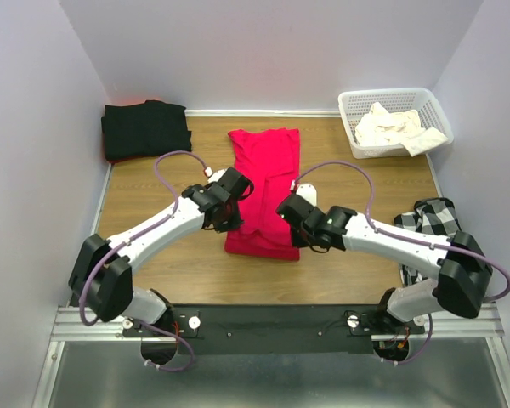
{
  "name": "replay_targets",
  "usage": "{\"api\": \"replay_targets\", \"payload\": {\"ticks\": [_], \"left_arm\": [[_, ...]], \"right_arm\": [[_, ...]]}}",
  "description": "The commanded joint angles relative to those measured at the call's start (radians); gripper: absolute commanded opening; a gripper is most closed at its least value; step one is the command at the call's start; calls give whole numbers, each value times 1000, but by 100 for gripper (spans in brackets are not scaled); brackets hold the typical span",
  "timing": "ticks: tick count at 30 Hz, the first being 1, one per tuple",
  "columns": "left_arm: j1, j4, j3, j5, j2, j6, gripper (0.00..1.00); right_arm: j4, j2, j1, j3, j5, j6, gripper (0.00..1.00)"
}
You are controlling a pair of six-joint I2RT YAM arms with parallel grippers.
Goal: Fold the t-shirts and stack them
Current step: Grab the bottom of the folded rectangular tshirt with both arms, then fold the folded rectangular tshirt in 1/3 of the way
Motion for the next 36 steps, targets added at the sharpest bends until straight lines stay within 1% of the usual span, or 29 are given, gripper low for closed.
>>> {"api": "replay_targets", "payload": {"ticks": [1,8,16,26,30,34,36], "left_arm": [[38,52,92,-39,83,109,0],[98,64,217,-36,215,203,0],[162,67,385,-22,395,310,0],[253,49,598,-10,587,413,0],[262,57,679,9,671,470,0],[274,41,812,29,778,508,0],[282,25,857,41,806,516,0]], "right_arm": [[61,66,-111,62,56,-112,1],[132,187,-223,160,28,-218,1],[176,346,-321,286,-10,-276,1],[193,541,-401,461,-75,-319,1],[193,604,-415,528,-81,-327,1],[191,658,-427,598,-81,-330,1],[191,676,-434,617,-89,-333,1]]}}
